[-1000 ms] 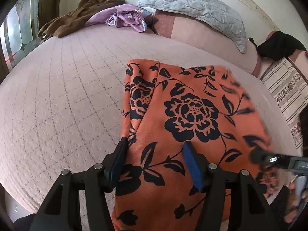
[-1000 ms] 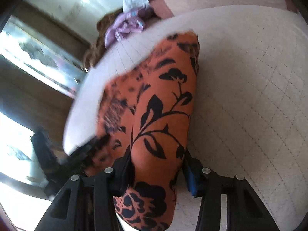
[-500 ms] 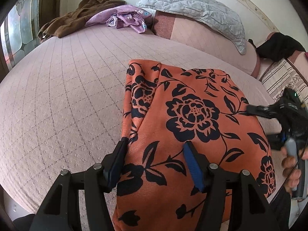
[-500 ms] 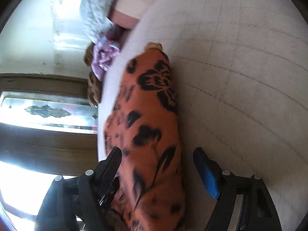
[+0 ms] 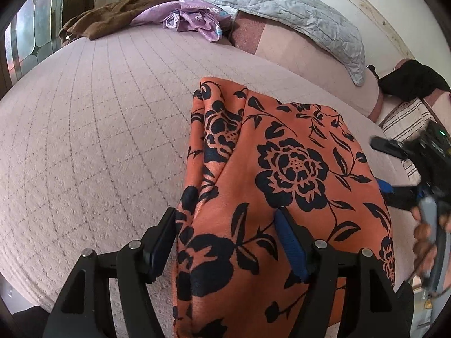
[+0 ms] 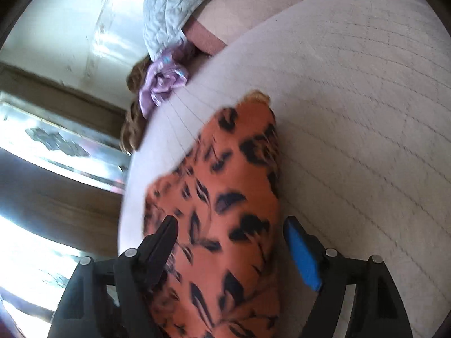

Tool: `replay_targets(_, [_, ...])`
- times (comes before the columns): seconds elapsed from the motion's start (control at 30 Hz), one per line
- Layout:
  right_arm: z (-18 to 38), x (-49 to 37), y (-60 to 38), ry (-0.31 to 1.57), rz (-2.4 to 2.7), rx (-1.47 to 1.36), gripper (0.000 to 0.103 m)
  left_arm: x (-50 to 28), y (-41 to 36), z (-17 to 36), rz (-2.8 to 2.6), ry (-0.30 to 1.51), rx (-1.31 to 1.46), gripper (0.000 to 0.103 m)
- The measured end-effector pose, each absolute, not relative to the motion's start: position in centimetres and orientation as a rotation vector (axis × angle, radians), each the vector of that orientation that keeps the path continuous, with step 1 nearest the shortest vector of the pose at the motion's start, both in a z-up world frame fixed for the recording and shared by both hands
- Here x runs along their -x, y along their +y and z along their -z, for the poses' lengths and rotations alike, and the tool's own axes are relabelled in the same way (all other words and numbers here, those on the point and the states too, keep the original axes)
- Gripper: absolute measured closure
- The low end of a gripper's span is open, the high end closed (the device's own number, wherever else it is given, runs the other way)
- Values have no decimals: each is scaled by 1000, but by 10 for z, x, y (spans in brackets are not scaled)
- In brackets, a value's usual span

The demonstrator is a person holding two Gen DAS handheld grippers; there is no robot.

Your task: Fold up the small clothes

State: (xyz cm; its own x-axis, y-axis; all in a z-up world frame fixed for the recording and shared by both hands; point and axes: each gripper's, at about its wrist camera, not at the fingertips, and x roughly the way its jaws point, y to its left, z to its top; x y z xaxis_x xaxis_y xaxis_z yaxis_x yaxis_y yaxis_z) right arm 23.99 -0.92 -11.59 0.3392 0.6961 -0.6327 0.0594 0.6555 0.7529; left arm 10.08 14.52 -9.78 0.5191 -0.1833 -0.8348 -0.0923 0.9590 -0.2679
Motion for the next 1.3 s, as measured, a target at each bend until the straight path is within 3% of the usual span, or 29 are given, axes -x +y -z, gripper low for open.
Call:
replay_targets(0.1, [135, -272, 6, 1245, -483, -818, 23, -101, 146, 98, 58, 1030, 302, 31])
replay_targets(0.13, [140, -280, 10, 1272, -478, -815, 29, -102, 146, 97, 58, 1030, 299, 31])
replay_targets(0.2, [145, -288, 24, 1317, -484, -779, 52, -101, 146, 97, 54, 1029, 295, 31])
replay_targets(0.27, [116, -283, 42, 1262, -457, -593, 60, -101, 146, 97, 52, 1029, 297, 31])
replay_targets(0.4, [99, -279, 52, 1222, -401, -413, 58, -101, 144, 97, 56, 1024, 283, 31])
replay_targets(0.43, [107, -281, 51, 1240, -378, -412, 48, -100, 145, 97, 55, 1020, 278, 31])
replay_targets(0.53, [112, -264, 28, 1232, -405, -522, 32, -97, 148, 92, 51, 1005, 294, 31])
replay_targets(0.67, [103, -228, 7, 1202, -453, -560, 27, -81, 162, 74, 103, 934, 415, 32])
replay_targets(0.73, [107, -209, -5, 1210, -464, -594, 27, -82, 165, 80, 101, 978, 428, 32])
replay_targets(0.77, [112, -204, -7, 1221, -478, -617, 27, -88, 162, 97, 88, 1077, 398, 41])
replay_targets(0.87, [128, -195, -9, 1247, -501, -673, 27, -87, 161, 95, 104, 1073, 407, 62])
replay_targets(0.9, [126, -193, -7, 1232, -513, -654, 32, -86, 162, 93, 100, 1069, 404, 64])
replay_targets(0.93, [123, -194, -5, 1230, -515, -628, 45, -84, 162, 93, 97, 1070, 404, 64])
replay_targets(0.97, [122, -195, -2, 1240, -525, -623, 45, -82, 164, 93, 95, 1068, 410, 65])
replay_targets(1.03, [118, -196, 1, 1237, -519, -598, 45, -78, 167, 92, 89, 1069, 422, 62])
replay_targets(1.13, [118, -192, -2, 1228, -525, -589, 40, -72, 173, 83, 75, 1073, 442, 46])
replay_targets(1.2, [120, -190, -11, 1218, -541, -653, 35, -73, 178, 69, 98, 1006, 427, 23])
replay_targets(1.3, [120, -199, -18, 1187, -547, -706, 32, -89, 178, 74, 86, 1007, 353, 18])
